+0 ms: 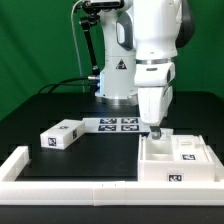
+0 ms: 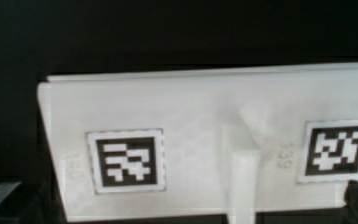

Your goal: Assemble cabinet

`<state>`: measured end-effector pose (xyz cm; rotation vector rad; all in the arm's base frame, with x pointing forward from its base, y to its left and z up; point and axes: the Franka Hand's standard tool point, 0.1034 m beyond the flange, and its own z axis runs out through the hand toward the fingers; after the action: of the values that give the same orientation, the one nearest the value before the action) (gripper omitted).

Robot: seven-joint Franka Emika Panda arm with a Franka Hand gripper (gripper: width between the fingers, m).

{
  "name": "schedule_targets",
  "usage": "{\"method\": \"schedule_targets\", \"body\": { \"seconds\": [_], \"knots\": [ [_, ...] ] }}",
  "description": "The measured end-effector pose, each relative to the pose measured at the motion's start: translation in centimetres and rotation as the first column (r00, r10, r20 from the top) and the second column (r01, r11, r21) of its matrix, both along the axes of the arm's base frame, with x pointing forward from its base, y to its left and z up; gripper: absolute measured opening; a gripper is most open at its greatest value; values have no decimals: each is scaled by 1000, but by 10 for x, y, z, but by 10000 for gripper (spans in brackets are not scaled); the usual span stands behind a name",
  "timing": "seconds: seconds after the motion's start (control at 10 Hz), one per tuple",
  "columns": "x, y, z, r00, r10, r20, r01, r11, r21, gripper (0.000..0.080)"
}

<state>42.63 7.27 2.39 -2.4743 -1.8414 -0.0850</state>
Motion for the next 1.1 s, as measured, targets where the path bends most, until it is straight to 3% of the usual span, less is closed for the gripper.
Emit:
{"method": "schedule_targets", "body": {
  "seconds": [0.3, 0.5, 0.6, 0.7, 0.9, 1.1],
  "knots": [
    [-4, 2, -12, 1000, -4, -1, 4, 1000, 17, 755],
    [-4, 2, -12, 1000, -4, 2, 4, 1000, 19, 483],
    [-4, 2, -12, 1000, -4, 2, 4, 1000, 19, 298],
    [-4, 2, -12, 1000, -4, 2, 4, 1000, 19, 298],
    [-4, 1, -12, 1000, -5, 2, 5, 1000, 18, 67],
    [-3, 1, -12, 1000, -6, 2, 6, 1000, 18, 67]
  ]
}}
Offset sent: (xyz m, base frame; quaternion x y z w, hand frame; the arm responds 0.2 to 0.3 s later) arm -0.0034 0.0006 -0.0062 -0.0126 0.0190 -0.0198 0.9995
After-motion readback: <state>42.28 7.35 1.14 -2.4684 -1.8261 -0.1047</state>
